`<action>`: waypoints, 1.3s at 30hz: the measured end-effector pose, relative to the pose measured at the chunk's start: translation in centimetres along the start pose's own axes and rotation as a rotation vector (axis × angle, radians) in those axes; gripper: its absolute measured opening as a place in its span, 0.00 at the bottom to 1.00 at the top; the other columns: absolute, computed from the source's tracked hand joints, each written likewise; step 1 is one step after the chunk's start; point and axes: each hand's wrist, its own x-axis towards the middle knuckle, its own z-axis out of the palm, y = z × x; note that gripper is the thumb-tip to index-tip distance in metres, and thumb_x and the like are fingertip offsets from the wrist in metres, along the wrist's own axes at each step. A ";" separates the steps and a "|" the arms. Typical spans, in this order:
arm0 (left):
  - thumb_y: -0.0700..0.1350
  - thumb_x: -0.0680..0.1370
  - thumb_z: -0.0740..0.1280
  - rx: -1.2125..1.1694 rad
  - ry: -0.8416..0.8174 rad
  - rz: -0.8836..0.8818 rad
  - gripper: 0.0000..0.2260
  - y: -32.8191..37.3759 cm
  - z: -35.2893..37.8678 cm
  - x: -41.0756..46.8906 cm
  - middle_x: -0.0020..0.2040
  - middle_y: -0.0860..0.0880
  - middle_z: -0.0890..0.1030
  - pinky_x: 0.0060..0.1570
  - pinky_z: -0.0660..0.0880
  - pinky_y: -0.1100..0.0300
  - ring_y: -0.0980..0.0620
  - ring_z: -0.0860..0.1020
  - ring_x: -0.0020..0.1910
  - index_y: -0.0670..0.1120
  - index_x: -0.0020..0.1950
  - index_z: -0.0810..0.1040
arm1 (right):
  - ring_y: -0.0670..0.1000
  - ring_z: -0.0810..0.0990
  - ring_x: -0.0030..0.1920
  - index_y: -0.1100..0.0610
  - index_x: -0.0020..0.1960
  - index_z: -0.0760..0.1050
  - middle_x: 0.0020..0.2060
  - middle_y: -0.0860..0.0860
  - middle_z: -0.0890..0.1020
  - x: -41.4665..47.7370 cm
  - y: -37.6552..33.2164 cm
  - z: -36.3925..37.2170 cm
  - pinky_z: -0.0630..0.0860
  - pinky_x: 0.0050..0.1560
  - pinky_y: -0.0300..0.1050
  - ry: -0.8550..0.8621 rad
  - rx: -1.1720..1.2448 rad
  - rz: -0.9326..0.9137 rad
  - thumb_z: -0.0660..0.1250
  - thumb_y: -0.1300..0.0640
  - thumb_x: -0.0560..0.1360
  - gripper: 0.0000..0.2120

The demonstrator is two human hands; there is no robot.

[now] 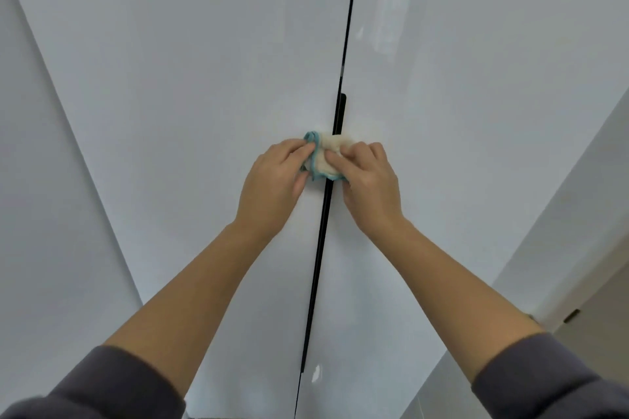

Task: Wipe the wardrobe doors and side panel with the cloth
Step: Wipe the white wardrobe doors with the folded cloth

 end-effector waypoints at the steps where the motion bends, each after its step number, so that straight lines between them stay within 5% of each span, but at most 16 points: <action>1: 0.35 0.73 0.71 0.002 0.002 0.016 0.17 -0.3 0.7 -0.5 0.58 0.44 0.80 0.53 0.76 0.49 0.45 0.78 0.54 0.40 0.62 0.78 | 0.53 0.68 0.42 0.57 0.53 0.82 0.45 0.49 0.72 -1.4 -0.1 0.4 0.68 0.28 0.42 -0.022 -0.003 0.003 0.59 0.67 0.71 0.17; 8: 0.42 0.77 0.63 0.042 -0.003 0.073 0.15 -2.6 6.3 -9.9 0.58 0.45 0.80 0.47 0.73 0.55 0.49 0.77 0.54 0.41 0.62 0.79 | 0.53 0.68 0.43 0.56 0.54 0.83 0.46 0.49 0.69 -11.1 -1.2 5.1 0.69 0.31 0.41 -0.062 0.008 0.078 0.60 0.67 0.72 0.17; 17: 0.44 0.78 0.68 0.125 0.044 0.106 0.09 -5.4 15.9 -25.7 0.53 0.51 0.82 0.46 0.70 0.57 0.52 0.80 0.52 0.44 0.56 0.82 | 0.55 0.70 0.41 0.55 0.54 0.82 0.44 0.52 0.73 -29.1 -1.6 13.6 0.72 0.33 0.44 -0.029 0.033 0.018 0.69 0.73 0.67 0.20; 33: 0.41 0.76 0.70 0.156 0.096 0.109 0.08 -9.1 31.7 -51.3 0.54 0.51 0.82 0.44 0.66 0.56 0.51 0.77 0.49 0.44 0.54 0.82 | 0.54 0.70 0.42 0.51 0.57 0.75 0.47 0.50 0.71 -56.2 -3.6 26.4 0.72 0.38 0.42 0.013 0.032 -0.006 0.63 0.69 0.71 0.19; 39: 0.38 0.74 0.68 0.173 -0.080 0.099 0.10 -9.6 33.5 -57.4 0.53 0.52 0.82 0.42 0.67 0.55 0.51 0.77 0.49 0.46 0.55 0.82 | 0.53 0.71 0.41 0.53 0.54 0.80 0.46 0.50 0.71 -61.9 -4.2 27.4 0.73 0.32 0.44 -0.254 0.062 -0.028 0.74 0.71 0.64 0.23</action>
